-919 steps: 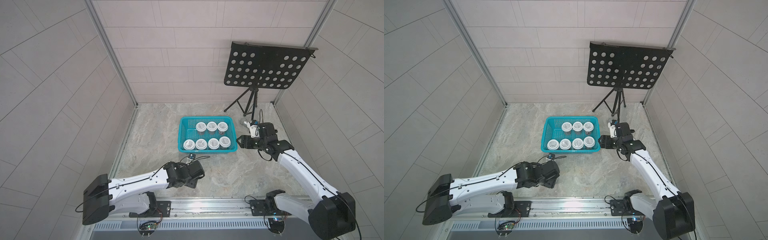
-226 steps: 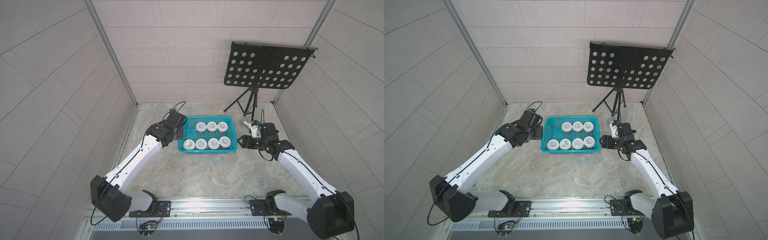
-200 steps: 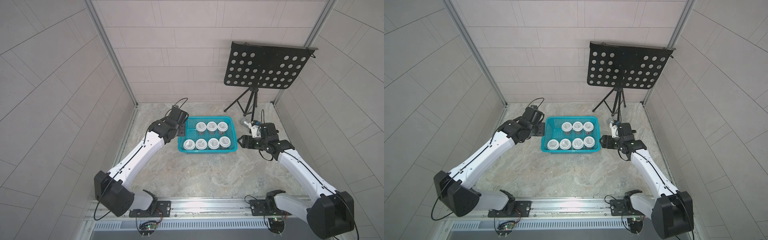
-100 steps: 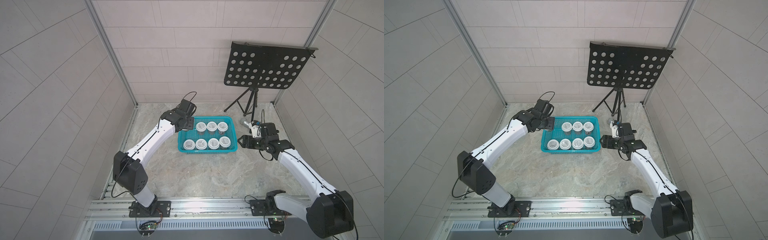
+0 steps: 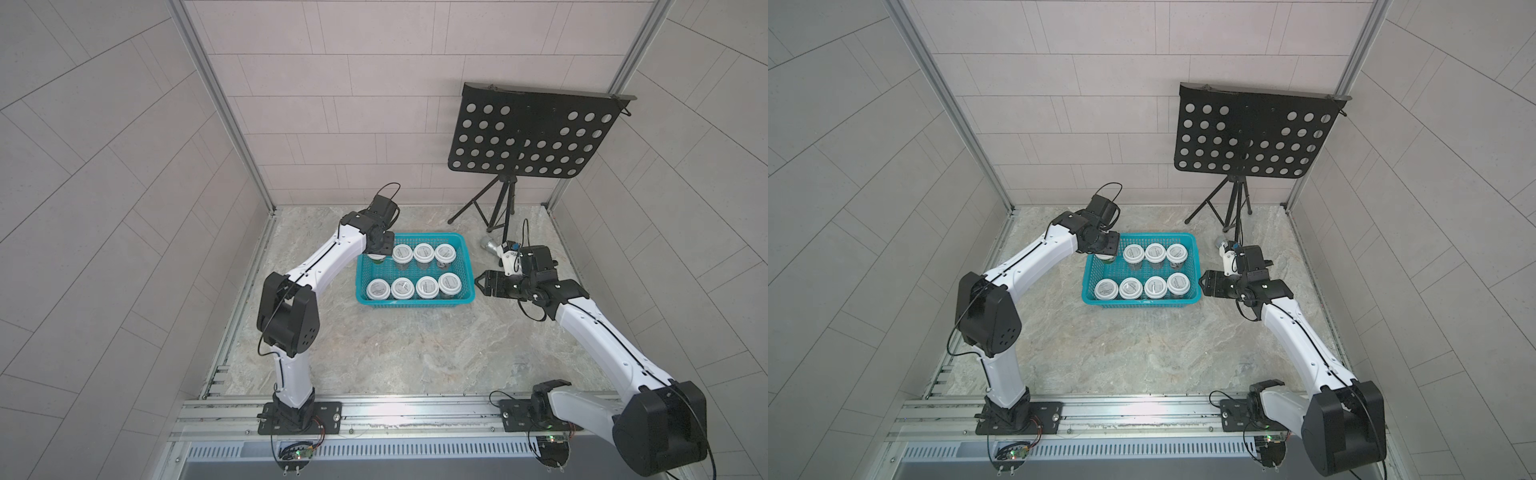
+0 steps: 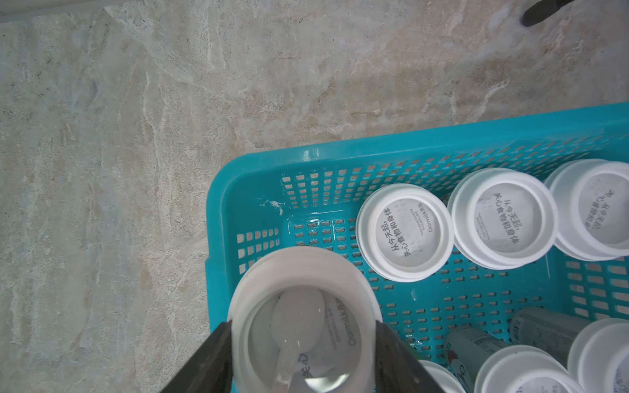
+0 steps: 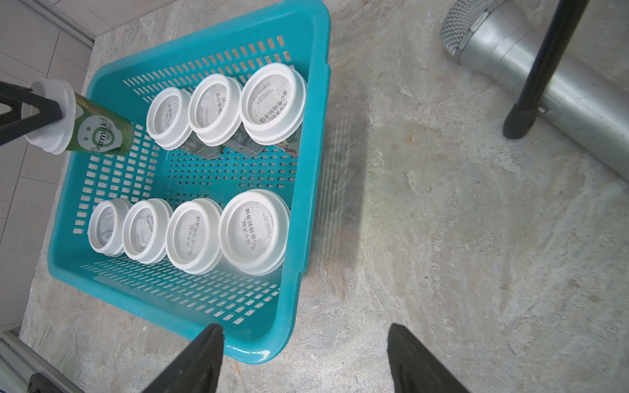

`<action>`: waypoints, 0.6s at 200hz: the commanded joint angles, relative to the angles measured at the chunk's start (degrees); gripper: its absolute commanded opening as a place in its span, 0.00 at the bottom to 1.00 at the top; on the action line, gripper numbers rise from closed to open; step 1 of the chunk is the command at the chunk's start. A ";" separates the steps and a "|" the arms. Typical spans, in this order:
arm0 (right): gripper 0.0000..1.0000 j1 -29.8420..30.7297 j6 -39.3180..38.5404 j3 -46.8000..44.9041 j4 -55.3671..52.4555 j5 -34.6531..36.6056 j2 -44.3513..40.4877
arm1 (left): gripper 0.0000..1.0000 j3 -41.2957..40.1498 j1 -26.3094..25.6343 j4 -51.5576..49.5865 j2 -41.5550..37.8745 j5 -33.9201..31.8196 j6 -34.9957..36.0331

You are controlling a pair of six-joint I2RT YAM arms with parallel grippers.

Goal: Put the yogurt in the basket
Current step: Place the yogurt in the basket.

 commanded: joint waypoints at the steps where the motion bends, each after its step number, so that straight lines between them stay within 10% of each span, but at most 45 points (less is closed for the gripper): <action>1: 0.80 -0.34 -0.01 0.03 -0.70 -0.29 -0.16 | 0.62 2.26 0.46 -1.01 1.63 0.46 1.17; 120: 0.80 -0.30 -0.07 0.00 -1.10 -0.64 -0.38 | 0.62 4.48 1.50 0.74 7.72 1.66 1.56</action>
